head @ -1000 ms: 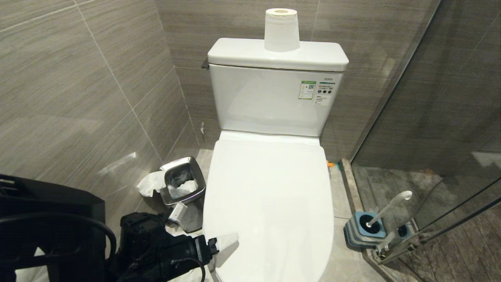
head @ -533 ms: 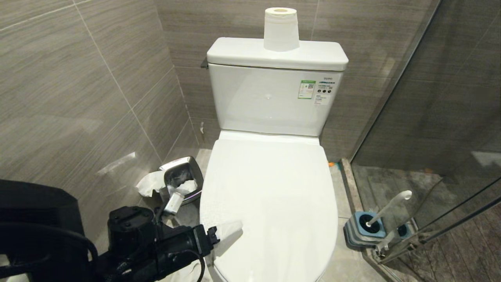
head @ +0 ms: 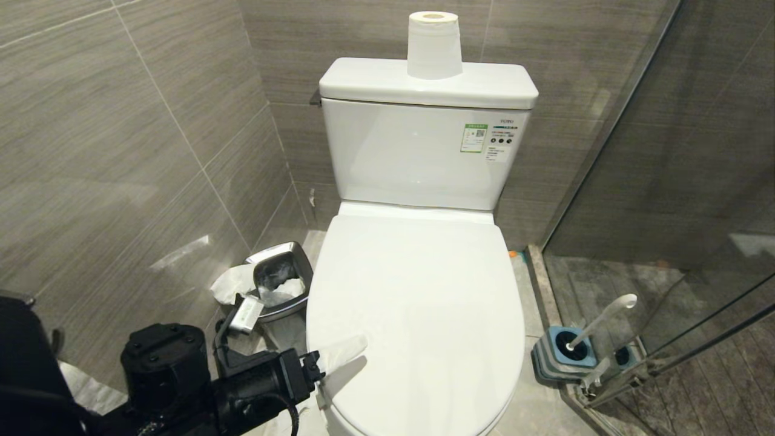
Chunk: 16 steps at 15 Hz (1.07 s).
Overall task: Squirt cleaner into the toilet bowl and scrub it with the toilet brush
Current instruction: Use the left hand to lift the toilet lid slightly
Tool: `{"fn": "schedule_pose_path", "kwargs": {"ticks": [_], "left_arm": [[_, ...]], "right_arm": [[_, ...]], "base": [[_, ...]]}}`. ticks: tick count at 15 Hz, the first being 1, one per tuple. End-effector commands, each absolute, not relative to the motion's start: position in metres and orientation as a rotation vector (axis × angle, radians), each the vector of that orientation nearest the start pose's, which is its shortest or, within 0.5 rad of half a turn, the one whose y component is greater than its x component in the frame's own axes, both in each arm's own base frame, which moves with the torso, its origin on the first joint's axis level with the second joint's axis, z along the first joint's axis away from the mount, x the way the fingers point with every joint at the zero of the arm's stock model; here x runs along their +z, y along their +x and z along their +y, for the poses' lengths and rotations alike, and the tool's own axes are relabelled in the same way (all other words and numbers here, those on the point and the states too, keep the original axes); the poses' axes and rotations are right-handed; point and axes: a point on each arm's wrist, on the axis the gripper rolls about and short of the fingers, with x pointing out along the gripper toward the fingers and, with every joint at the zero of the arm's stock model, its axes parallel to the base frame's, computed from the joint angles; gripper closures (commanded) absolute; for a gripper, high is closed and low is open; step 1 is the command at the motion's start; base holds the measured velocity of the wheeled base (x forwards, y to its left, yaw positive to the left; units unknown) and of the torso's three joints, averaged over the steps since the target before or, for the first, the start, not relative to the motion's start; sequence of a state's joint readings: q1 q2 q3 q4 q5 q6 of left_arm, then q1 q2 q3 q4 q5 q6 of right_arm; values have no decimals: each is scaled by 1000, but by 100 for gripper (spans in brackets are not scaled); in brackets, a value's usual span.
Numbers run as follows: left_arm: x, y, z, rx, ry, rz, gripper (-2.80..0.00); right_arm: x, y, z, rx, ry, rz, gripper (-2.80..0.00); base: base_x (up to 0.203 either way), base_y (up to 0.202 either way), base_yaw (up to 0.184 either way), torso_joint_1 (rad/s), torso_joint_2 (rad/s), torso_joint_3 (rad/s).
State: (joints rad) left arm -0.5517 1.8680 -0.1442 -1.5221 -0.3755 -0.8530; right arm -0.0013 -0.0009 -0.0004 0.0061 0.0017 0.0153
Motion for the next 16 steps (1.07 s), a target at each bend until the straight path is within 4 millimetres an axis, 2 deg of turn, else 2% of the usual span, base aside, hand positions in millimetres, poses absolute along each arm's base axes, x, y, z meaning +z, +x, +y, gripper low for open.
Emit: {"fn": "schedule_pose_path", "kwargs": {"ticks": [1,8,16], "left_arm": [[92,190,-127,-796,-778,554,-280],[103,186,-136,-841,-811,525,-280],[120,181,-135,-884,-830,461,-280]], "right_arm": [[75,-23,0,0,15,5,0],[75,-23,0,0,15,6,0],[75,-23,0,0,15,5,0]], "base": [[0,0,0,0,0,0],[0,0,0,0,0,0],[0,0,0,0,0,0]]}}
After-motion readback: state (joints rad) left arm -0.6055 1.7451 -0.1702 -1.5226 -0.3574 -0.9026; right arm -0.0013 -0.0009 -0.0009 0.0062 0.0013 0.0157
